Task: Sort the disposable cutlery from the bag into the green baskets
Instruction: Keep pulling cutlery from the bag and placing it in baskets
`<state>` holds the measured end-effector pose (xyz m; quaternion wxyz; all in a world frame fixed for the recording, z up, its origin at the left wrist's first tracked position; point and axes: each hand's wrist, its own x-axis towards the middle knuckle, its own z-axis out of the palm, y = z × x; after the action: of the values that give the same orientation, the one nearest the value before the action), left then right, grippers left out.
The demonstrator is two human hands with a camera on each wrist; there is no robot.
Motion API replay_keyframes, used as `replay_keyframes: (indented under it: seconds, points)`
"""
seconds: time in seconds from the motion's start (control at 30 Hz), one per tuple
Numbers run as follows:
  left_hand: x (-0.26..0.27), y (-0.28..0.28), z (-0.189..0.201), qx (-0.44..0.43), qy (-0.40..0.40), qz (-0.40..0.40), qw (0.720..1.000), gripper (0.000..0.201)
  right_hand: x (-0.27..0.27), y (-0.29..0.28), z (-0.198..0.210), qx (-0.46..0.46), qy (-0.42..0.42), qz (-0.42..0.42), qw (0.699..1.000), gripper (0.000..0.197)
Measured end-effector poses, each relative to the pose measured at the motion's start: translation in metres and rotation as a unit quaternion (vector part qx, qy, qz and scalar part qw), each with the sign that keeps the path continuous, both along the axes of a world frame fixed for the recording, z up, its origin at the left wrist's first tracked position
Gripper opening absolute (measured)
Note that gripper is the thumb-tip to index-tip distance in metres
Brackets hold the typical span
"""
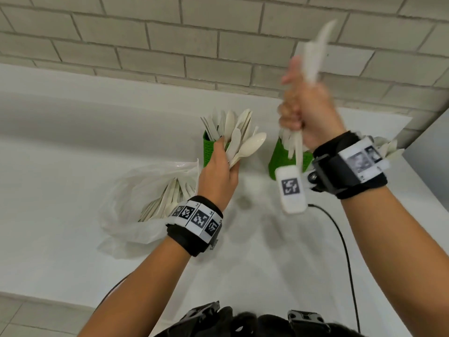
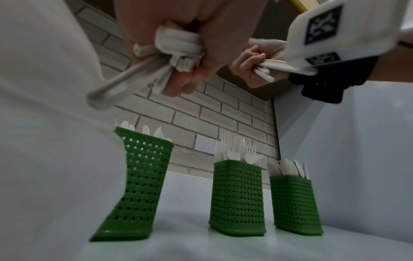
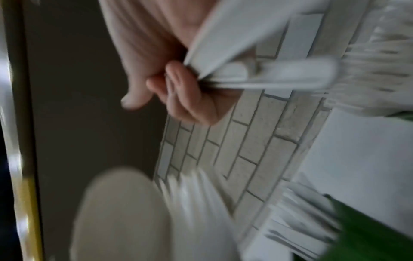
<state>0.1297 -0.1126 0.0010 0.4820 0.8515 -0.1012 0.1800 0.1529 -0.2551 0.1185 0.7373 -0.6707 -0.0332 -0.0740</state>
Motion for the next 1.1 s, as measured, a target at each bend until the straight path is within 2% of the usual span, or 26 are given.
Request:
replay_keyframes:
  seconds: [0.07,0.13,0.3,0.4,0.5,0.57,0.63,0.73,0.83,0.9,0.93,1.0,1.1]
  points:
    - [0.001,0.001,0.003,0.015,-0.001,0.006,1.000,0.050,-0.006,0.011,-0.015,-0.121,0.045,0.088,0.988,0.037]
    - [0.001,0.004,0.005,0.027,0.002,0.010,1.000,0.052,-0.009,0.017,-0.022,-0.186,0.054,0.133,0.972,0.035]
    - [-0.001,0.008,0.007,0.072,0.008,0.022,0.997,0.056,-0.004,0.013,-0.019,-0.256,0.064,0.152,0.952,0.029]
    - [-0.001,0.007,0.007,0.092,-0.005,0.032,0.995,0.059,-0.005,0.015,-0.021,-0.268,0.045,0.148,0.951,0.027]
    - [0.002,0.008,0.003,0.077,-0.012,0.044,0.996,0.057,-0.006,0.017,-0.022,-0.208,-0.004,0.115,0.971,0.017]
    - [0.003,0.008,-0.001,0.035,-0.013,0.034,0.999,0.052,-0.005,0.019,-0.020,-0.128,-0.040,0.084,0.987,0.009]
    - [0.002,0.007,-0.005,-0.004,-0.012,0.007,1.000,0.046,-0.003,0.021,-0.019,-0.060,-0.077,0.050,0.994,0.009]
    - [0.002,0.006,-0.008,-0.065,0.015,-0.033,0.997,0.037,0.002,0.026,-0.013,0.010,-0.124,-0.028,0.992,0.011]
    - [0.005,0.009,-0.005,-0.142,0.079,-0.056,0.985,0.026,0.016,0.021,-0.006,0.126,-0.129,-0.119,0.976,0.013]
    - [0.009,0.015,-0.004,-0.215,0.149,-0.063,0.963,0.012,0.028,0.013,-0.004,0.166,-0.096,-0.175,0.966,0.013]
    - [0.010,0.018,-0.002,-0.259,0.175,-0.073,0.947,0.013,0.034,0.009,-0.005,0.166,-0.075,-0.189,0.965,0.013]
    - [0.015,0.023,0.003,-0.345,0.206,-0.101,0.910,0.023,0.042,0.005,-0.014,0.155,-0.029,-0.191,0.969,0.013]
    - [0.021,0.027,0.016,-0.441,0.240,-0.124,0.856,0.010,0.045,0.009,-0.028,0.188,0.034,-0.168,0.967,0.013]
